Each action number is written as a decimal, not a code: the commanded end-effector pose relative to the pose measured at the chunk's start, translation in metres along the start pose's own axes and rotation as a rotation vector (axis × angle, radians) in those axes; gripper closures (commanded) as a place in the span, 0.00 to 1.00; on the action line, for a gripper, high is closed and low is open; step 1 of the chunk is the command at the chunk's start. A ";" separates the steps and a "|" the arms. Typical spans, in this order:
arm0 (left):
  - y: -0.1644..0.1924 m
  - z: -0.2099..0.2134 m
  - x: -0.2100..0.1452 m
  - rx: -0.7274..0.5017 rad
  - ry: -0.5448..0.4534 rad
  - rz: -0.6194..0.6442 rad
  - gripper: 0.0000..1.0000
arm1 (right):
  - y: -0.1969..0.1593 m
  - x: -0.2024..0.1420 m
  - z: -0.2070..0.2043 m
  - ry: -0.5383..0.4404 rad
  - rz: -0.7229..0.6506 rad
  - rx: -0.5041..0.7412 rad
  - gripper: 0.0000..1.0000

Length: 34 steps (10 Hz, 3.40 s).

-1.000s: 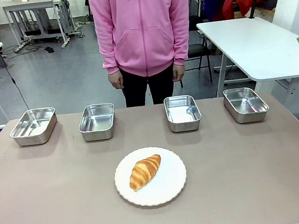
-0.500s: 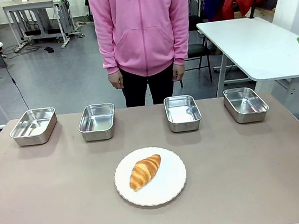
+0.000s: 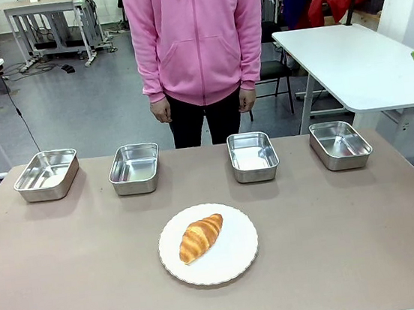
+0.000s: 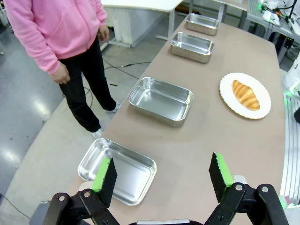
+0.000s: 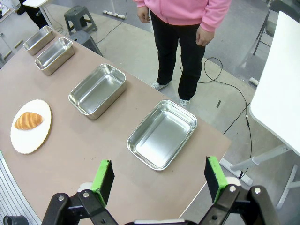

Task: Place the bread in the container.
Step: Place the Butter Roll into the Airtight Container indicated by the human.

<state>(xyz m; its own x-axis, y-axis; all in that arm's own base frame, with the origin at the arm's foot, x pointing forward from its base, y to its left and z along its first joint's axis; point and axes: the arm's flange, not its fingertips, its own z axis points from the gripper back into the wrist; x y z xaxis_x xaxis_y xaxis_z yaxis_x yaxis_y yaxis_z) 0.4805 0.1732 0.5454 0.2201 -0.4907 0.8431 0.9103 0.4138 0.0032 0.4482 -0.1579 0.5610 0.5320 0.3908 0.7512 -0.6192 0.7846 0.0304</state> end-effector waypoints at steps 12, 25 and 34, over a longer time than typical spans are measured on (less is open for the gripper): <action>0.000 0.001 0.002 -0.001 0.005 -0.005 0.00 | 0.000 0.001 0.000 -0.010 0.000 0.005 0.00; 0.000 0.001 0.002 -0.001 0.005 -0.005 0.00 | 0.000 0.001 0.000 -0.010 0.000 0.005 0.00; 0.000 0.001 0.002 -0.001 0.005 -0.005 0.00 | 0.000 0.001 0.000 -0.010 0.000 0.005 0.00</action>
<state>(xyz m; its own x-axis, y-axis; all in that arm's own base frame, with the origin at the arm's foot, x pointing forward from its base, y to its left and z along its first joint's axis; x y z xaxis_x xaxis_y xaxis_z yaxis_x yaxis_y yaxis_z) 0.4805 0.1732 0.5454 0.2201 -0.4907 0.8431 0.9103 0.4138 0.0032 0.4482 -0.1579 0.5609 0.5320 0.3908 0.7512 -0.6192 0.7846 0.0305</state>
